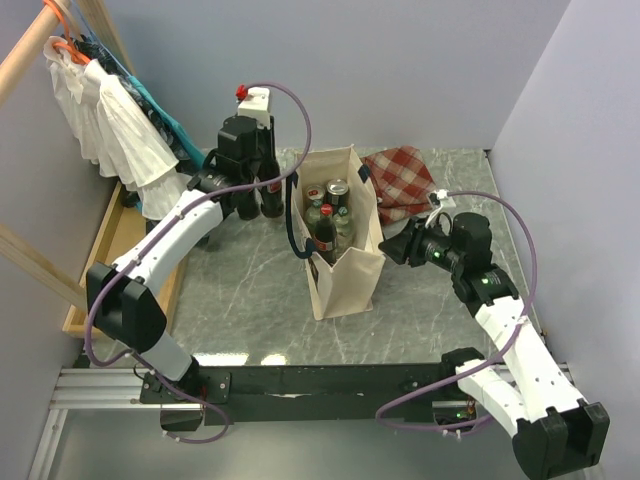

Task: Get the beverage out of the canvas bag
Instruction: Place the drink at the center of the board.

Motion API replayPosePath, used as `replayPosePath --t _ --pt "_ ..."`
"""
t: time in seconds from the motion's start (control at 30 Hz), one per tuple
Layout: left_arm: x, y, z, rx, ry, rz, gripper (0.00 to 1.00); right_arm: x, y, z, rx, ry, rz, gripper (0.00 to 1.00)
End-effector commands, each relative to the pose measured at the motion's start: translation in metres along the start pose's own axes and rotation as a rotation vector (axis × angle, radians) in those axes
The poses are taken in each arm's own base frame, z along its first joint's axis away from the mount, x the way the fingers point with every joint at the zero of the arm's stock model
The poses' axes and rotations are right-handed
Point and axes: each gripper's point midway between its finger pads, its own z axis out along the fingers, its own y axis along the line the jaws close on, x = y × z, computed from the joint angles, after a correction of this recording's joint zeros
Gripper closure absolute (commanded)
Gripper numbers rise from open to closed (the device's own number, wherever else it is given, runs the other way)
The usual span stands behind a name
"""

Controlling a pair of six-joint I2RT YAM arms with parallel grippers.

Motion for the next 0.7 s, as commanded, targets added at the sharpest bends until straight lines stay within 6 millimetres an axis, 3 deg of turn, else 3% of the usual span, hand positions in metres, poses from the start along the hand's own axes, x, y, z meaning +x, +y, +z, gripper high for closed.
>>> replayPosePath --t 0.0,0.4,0.67 --pt "-0.12 0.012 -0.024 -0.036 -0.415 -0.163 0.99 -0.014 0.004 0.001 0.003 -0.02 -0.038 0.55" --pt "-0.096 0.014 -0.005 -0.067 -0.404 -0.173 0.99 -0.016 0.001 0.008 0.005 -0.008 -0.033 0.55" --pt "-0.101 0.013 0.002 -0.074 -0.427 -0.178 0.99 -0.016 -0.001 0.008 0.015 -0.005 -0.034 0.54"
